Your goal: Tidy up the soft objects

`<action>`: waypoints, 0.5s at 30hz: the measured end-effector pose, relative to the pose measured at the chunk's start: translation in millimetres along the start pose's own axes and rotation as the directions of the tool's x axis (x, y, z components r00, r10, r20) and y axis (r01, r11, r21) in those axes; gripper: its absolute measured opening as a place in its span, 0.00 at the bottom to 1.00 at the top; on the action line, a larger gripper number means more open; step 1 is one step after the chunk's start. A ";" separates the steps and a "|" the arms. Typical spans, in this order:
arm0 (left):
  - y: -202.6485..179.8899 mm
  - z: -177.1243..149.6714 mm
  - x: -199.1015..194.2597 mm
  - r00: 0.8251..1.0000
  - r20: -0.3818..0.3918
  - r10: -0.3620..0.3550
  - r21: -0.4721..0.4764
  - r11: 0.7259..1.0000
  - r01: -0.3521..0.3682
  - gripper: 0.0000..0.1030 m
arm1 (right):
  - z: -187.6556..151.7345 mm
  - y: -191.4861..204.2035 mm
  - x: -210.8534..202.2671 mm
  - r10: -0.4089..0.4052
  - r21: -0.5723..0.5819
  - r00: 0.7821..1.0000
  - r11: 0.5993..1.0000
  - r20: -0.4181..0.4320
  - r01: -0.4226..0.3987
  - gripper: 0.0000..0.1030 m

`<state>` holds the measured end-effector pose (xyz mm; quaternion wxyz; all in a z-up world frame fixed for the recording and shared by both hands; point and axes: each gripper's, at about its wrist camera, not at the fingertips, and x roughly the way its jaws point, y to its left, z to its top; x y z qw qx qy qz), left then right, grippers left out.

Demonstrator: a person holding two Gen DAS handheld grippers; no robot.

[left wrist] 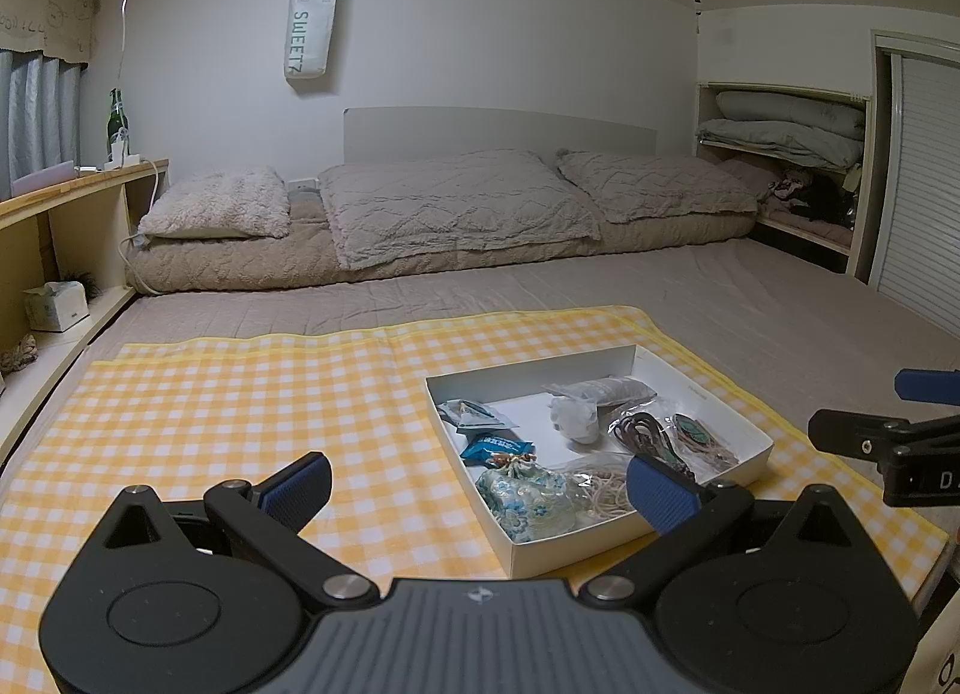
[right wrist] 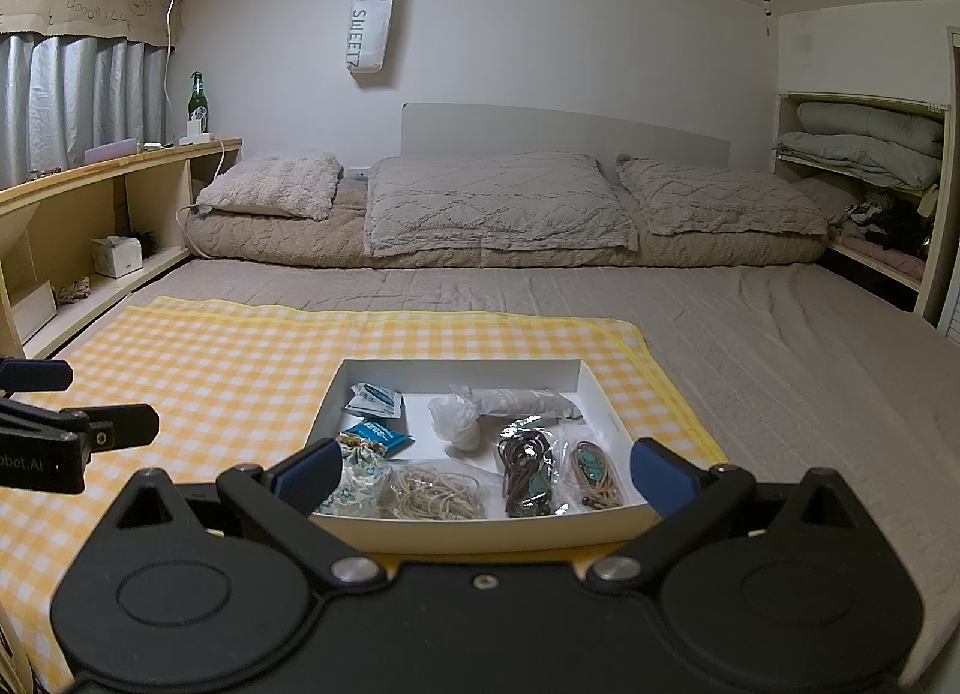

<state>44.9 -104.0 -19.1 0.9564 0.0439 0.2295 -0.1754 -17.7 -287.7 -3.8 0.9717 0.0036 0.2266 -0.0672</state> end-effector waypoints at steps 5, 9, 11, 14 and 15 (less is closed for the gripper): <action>-0.2 0.0 0.0 1.000 0.000 0.002 0.000 1.000 -0.002 1.00 | 0.0 0.2 -0.1 0.000 0.000 1.000 1.000 0.000 0.000 1.00; 0.5 -0.3 0.0 1.000 0.000 0.003 0.001 1.000 -0.003 1.00 | -0.1 0.3 -0.2 0.002 0.000 1.000 1.000 0.000 -0.002 1.00; 0.4 -0.3 0.2 1.000 0.000 0.004 0.001 1.000 -0.004 1.00 | -0.3 0.8 -0.3 0.002 0.000 1.000 1.000 0.000 -0.002 1.00; 1.7 -0.3 0.5 1.000 -0.009 0.009 -0.005 1.000 -0.009 1.00 | -0.1 0.5 -0.3 0.001 0.000 1.000 1.000 0.000 -0.001 1.00; 2.1 -0.3 0.7 1.000 -0.011 0.010 -0.008 1.000 -0.010 1.00 | -0.3 0.9 -0.4 0.002 0.000 1.000 1.000 0.000 -0.002 1.00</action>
